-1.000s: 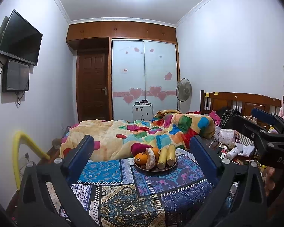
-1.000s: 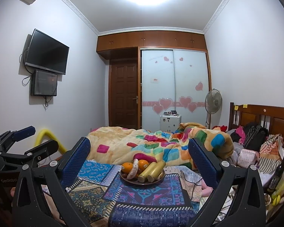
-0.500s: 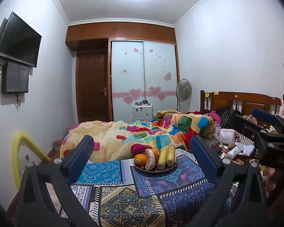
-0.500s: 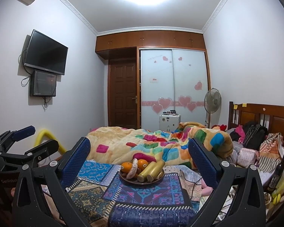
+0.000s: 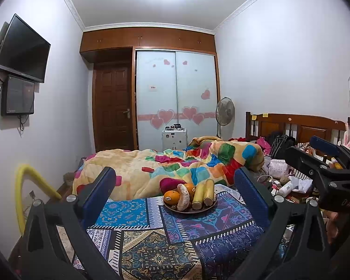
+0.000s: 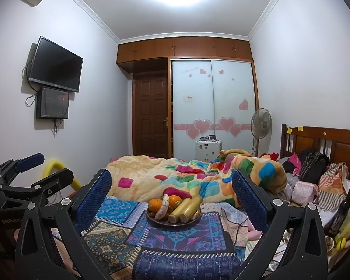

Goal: Organize fruits

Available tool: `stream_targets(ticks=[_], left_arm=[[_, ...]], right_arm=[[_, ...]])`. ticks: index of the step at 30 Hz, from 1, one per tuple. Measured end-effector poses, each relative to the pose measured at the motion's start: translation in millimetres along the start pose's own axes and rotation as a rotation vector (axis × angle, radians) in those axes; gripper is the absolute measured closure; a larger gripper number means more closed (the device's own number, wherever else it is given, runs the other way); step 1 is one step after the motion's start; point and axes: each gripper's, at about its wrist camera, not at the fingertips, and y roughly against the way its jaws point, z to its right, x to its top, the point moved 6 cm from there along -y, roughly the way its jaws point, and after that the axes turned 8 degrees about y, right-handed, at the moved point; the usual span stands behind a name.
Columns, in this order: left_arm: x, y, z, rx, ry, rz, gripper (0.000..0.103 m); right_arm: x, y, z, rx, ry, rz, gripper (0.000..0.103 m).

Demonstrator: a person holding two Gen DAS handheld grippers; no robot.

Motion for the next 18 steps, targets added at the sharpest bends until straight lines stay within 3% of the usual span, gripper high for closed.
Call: stream_targets(ticks=[18], left_arm=[[0.9,-0.5,4.5,-0.036,0.007,-0.017,0.0]], right_arm=[[0.1,1.8,0.9,0.001,0.001,-0.001,0.0]])
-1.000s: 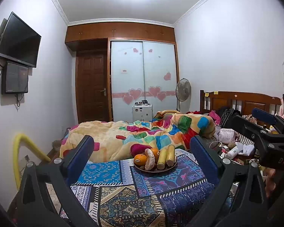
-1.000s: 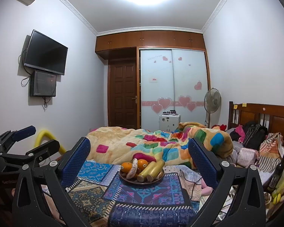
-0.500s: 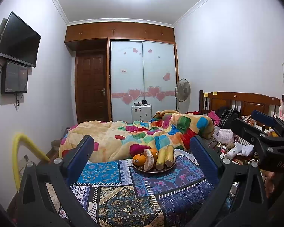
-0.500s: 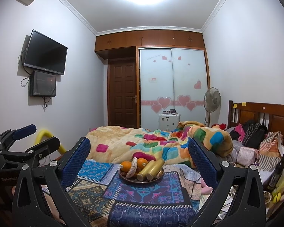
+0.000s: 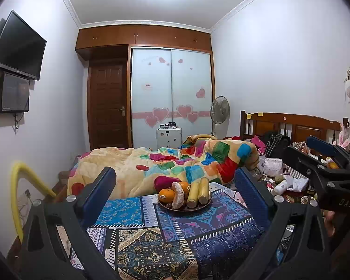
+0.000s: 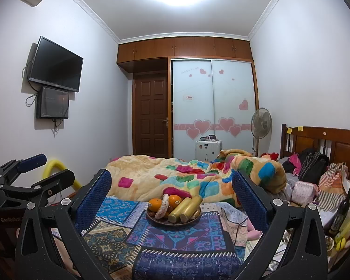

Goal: Organize fruits

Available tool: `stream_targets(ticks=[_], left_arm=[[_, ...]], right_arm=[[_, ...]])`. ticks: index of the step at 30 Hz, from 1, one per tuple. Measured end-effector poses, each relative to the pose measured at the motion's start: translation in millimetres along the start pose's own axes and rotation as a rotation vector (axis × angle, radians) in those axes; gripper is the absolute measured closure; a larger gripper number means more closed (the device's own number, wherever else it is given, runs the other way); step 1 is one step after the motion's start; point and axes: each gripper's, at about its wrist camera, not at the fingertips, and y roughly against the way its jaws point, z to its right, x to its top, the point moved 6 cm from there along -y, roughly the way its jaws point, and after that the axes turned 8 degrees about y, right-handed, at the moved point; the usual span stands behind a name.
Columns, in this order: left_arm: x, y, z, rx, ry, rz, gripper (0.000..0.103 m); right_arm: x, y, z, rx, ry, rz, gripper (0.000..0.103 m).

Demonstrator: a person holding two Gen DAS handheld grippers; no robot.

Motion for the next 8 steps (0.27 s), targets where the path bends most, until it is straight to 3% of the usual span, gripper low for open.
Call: stream_targets(ticks=[8], left_arm=[[-1.7,0.5,0.2,-0.009,0.005,-0.009,0.0]], right_arm=[[-0.2,-0.1,0.1,0.002,-0.001,-0.003,0.0]])
